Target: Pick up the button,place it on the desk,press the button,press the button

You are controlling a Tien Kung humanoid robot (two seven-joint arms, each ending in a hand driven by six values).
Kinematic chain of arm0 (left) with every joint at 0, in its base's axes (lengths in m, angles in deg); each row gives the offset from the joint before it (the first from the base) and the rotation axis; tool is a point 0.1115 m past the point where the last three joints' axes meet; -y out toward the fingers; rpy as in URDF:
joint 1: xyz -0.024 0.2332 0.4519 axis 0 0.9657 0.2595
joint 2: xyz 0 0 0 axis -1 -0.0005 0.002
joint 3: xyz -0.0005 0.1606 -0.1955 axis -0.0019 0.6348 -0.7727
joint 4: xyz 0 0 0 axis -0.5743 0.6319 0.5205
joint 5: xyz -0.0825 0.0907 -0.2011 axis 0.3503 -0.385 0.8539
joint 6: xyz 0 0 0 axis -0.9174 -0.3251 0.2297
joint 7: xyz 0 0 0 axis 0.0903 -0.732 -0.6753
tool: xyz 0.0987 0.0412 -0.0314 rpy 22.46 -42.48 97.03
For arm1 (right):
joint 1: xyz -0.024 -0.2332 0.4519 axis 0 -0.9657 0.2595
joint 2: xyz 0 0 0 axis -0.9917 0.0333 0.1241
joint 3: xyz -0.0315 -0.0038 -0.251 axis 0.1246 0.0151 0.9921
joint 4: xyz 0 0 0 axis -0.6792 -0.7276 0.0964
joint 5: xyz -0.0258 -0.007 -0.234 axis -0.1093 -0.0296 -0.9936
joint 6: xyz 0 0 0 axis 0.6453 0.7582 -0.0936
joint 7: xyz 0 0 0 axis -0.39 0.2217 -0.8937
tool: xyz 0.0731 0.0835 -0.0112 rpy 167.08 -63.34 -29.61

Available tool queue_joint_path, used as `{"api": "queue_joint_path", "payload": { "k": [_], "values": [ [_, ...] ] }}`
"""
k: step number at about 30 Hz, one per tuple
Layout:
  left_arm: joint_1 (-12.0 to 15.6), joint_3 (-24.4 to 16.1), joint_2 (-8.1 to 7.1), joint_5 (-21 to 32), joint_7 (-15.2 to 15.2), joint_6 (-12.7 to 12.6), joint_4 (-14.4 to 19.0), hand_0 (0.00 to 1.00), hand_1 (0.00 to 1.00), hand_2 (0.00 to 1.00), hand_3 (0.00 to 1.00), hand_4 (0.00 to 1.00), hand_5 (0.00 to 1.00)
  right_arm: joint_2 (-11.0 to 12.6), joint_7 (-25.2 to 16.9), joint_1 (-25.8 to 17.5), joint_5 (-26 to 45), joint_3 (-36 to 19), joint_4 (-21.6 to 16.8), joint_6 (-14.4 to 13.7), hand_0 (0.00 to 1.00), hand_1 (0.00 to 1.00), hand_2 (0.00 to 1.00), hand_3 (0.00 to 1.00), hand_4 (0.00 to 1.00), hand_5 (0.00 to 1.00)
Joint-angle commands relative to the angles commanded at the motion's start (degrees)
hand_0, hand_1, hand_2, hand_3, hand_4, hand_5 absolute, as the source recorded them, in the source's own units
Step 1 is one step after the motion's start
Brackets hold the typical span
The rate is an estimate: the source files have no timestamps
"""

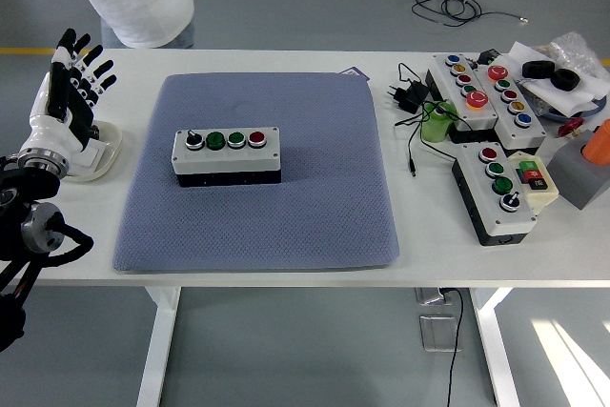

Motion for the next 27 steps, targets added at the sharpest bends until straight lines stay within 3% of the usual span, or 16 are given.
{"api": "queue_joint_path", "payload": {
  "k": [27],
  "values": [
    [1.5, -0.4, -0.53, 0.1, 0.5, -0.8, 0.2, 0.851, 0.872, 0.919, 0.902, 0.658, 0.998, 0.1, -0.1, 0.4, 0.4, 0.6, 0.0, 0.2, 0.787, 0.797, 0.817, 0.751, 0.412, 0.479]
  ]
}}
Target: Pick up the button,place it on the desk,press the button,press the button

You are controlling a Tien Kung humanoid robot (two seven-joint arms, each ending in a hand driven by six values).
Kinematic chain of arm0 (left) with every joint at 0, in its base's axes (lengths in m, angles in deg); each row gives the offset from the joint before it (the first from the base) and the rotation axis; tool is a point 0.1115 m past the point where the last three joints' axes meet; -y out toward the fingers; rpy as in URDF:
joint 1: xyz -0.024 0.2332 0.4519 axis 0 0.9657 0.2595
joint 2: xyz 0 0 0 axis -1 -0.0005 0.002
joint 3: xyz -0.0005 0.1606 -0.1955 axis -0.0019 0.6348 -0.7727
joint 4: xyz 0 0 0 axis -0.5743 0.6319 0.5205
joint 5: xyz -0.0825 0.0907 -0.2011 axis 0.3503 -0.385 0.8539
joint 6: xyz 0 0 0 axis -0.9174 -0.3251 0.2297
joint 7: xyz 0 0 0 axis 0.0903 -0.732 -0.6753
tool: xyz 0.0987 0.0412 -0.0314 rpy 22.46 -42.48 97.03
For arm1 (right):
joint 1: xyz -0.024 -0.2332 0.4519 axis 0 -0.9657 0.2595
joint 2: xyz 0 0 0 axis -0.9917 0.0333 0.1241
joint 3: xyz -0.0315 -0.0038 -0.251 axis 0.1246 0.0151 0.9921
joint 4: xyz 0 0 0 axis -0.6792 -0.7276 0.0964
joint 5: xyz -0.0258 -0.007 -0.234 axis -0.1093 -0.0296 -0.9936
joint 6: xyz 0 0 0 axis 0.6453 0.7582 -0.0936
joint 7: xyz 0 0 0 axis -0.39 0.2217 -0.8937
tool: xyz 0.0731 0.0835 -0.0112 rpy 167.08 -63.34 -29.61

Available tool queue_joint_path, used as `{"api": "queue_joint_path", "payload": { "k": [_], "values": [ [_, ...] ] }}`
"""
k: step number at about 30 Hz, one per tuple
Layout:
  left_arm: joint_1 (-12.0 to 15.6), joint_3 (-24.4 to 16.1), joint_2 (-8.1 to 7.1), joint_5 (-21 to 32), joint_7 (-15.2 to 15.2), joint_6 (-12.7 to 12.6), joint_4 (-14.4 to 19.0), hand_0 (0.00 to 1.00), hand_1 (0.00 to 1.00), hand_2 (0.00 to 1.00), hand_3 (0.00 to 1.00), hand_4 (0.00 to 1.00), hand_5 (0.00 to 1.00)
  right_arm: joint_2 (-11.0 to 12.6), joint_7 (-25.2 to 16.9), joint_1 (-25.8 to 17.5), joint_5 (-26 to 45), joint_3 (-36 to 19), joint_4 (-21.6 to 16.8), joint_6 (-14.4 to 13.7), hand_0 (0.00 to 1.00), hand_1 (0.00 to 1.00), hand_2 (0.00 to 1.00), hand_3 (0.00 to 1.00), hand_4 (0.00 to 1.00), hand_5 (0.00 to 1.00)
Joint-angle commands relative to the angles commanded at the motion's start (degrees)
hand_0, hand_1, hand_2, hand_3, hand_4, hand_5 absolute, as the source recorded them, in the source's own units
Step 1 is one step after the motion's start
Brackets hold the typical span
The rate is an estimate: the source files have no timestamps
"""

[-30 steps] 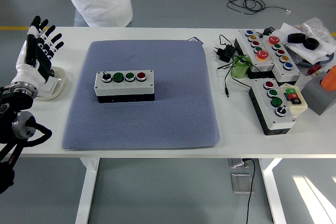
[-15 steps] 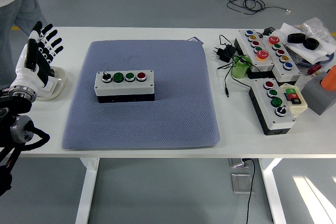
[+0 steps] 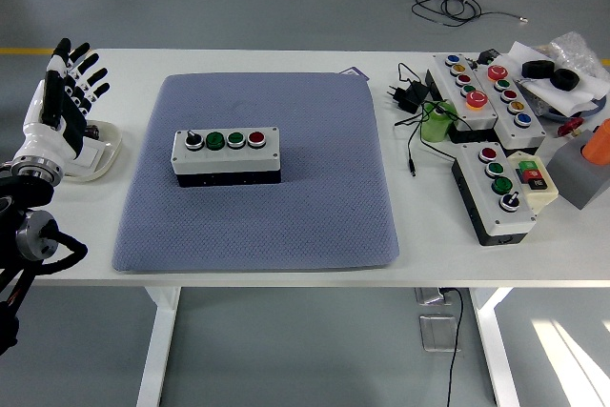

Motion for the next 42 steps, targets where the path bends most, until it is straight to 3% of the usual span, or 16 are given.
{"api": "queue_joint_path", "payload": {
  "k": [22, 30, 42],
  "values": [
    [-0.4, 0.0, -0.17, -1.2, 0.5, -1.7, 0.0, 0.803, 0.840, 0.875, 0.885, 0.659, 0.998, -0.2, 0.0, -0.3, 0.1, -0.3, 0.0, 0.0, 0.787, 0.797, 0.817, 0.751, 0.412, 0.479],
    [0.4, -0.8, -0.25, -1.1, 0.4, -0.2, -0.3, 0.776, 0.803, 0.843, 0.874, 0.659, 0.998, -0.1, -0.1, -0.2, 0.2, -0.3, 0.0, 0.1, 0.787, 0.797, 0.817, 0.751, 0.412, 0.479],
    [0.0, -0.2, -0.13, -1.6, 0.2, 0.0, -0.4, 0.776, 0.801, 0.841, 0.869, 0.662, 0.998, -0.1, -0.1, -0.2, -0.2, -0.6, 0.0, 0.1, 0.787, 0.797, 0.817, 0.751, 0.412, 0.479]
  ]
}}
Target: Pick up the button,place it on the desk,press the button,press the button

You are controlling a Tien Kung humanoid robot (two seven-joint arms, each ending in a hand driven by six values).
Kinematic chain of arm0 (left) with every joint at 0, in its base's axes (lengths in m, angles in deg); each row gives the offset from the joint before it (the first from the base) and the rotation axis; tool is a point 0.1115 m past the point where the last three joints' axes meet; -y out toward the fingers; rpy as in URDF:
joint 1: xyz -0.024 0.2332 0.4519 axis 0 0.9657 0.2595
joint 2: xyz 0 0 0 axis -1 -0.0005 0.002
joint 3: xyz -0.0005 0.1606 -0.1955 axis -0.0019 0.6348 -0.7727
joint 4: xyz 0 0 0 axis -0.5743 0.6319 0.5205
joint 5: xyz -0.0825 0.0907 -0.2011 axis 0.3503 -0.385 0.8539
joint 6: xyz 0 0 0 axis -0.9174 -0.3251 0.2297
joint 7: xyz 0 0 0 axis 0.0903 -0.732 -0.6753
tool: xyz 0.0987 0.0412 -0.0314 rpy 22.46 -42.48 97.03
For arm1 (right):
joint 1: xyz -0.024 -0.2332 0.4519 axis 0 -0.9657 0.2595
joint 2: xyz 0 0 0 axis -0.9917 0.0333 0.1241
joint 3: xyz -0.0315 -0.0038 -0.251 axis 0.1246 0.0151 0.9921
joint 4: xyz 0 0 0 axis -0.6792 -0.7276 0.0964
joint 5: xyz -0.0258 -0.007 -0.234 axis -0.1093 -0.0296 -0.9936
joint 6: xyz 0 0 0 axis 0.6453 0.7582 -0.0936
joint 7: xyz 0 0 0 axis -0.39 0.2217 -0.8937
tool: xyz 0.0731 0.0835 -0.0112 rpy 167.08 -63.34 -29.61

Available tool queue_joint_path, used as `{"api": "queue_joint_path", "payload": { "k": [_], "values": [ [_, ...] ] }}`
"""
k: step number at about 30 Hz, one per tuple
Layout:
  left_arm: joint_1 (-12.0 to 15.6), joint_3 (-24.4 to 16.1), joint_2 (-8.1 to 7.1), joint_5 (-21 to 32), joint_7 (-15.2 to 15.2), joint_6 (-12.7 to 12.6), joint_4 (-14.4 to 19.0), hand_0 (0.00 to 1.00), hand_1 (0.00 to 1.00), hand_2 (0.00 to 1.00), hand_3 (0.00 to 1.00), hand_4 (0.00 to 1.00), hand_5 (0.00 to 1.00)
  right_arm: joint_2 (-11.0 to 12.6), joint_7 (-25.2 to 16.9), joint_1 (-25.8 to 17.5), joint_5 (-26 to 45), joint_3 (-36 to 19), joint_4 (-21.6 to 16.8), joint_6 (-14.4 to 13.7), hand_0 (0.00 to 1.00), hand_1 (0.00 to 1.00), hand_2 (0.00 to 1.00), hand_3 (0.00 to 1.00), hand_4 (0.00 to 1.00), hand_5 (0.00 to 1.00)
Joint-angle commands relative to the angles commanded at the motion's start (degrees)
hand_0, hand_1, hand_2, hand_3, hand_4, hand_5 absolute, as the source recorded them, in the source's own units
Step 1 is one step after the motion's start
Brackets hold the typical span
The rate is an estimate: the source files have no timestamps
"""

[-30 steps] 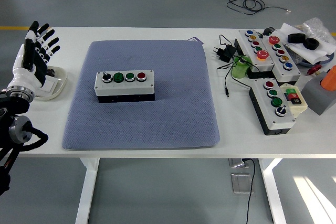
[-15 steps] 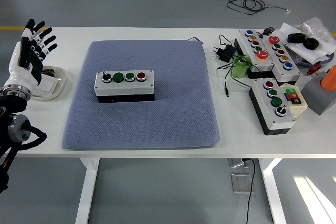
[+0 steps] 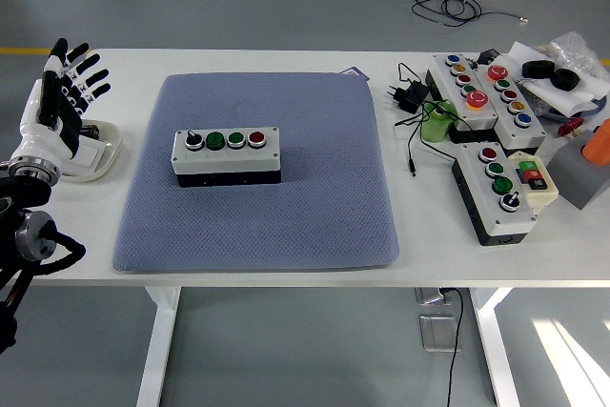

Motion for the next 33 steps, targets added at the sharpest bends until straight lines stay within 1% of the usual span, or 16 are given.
{"api": "queue_joint_path", "payload": {
  "k": [21, 33],
  "values": [
    [0.2, -0.1, 0.44, -0.5, -0.8, 0.8, -0.4, 0.780, 0.804, 0.841, 0.864, 0.665, 0.998, 0.0, 0.0, -0.4, -0.2, 0.0, 0.0, -0.2, 0.787, 0.797, 0.817, 0.751, 0.412, 0.479],
    [0.1, -0.3, 0.75, -1.3, -1.5, 1.2, -2.1, 0.781, 0.805, 0.841, 0.863, 0.664, 0.998, 0.1, 0.0, -0.4, -0.8, -0.3, 0.0, -0.4, 0.787, 0.797, 0.817, 0.751, 0.412, 0.479]
  ]
}}
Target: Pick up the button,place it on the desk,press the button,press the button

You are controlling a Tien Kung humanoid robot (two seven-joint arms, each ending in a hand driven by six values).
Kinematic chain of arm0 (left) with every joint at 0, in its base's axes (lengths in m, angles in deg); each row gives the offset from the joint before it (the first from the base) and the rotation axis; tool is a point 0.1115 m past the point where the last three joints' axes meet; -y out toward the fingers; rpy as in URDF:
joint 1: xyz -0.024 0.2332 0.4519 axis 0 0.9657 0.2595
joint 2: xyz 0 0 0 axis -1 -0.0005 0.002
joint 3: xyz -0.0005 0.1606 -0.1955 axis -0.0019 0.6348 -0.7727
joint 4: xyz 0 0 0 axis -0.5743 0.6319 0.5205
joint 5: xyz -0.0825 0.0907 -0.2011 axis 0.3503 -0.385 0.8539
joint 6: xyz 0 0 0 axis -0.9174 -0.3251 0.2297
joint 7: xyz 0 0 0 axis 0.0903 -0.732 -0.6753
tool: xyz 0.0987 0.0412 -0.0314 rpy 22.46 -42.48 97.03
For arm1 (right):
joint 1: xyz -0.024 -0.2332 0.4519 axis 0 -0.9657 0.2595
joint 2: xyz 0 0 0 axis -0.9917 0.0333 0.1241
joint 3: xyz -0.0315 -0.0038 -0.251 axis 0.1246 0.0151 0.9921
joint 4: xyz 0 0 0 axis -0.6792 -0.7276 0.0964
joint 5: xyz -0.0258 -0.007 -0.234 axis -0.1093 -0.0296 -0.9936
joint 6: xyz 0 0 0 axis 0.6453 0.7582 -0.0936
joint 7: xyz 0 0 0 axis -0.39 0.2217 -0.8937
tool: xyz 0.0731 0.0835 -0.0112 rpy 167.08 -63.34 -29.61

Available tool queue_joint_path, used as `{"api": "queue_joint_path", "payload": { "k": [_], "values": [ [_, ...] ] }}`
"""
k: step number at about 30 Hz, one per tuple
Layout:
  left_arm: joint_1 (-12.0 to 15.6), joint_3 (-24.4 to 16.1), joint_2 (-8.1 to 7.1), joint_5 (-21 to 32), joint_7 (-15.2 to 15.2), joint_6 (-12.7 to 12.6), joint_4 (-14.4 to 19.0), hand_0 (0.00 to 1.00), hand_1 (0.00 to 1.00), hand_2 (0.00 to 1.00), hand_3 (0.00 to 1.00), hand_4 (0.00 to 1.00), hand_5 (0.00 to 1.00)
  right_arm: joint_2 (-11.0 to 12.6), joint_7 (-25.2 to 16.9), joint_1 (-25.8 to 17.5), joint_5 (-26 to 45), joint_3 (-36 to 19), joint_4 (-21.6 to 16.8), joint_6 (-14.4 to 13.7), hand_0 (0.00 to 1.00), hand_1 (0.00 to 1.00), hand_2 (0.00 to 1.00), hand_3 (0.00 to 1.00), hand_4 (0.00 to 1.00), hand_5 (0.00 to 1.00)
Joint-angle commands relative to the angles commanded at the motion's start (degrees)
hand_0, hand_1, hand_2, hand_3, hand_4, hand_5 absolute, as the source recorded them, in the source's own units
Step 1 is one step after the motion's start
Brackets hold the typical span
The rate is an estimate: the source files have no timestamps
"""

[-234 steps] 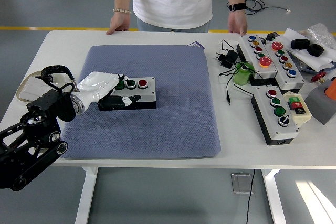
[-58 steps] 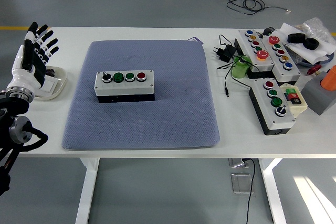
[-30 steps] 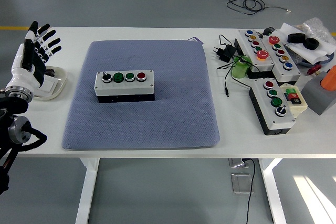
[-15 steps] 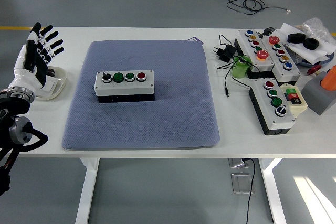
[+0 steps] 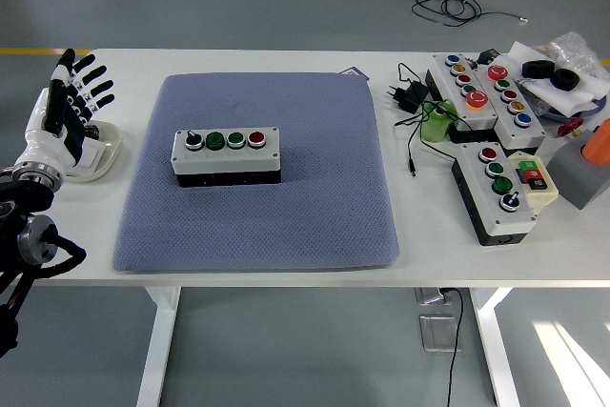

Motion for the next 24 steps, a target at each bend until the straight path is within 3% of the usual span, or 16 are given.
{"api": "queue_joint_path", "payload": {
  "k": [24],
  "values": [
    [-0.7, 0.5, 0.01, -2.0, -3.0, -0.2, -0.7, 0.782, 0.806, 0.840, 0.855, 0.660, 0.998, -0.1, 0.3, 0.4, -0.5, -0.3, 0.0, -0.2, 0.787, 0.797, 0.817, 0.751, 0.412, 0.479]
  ]
}}
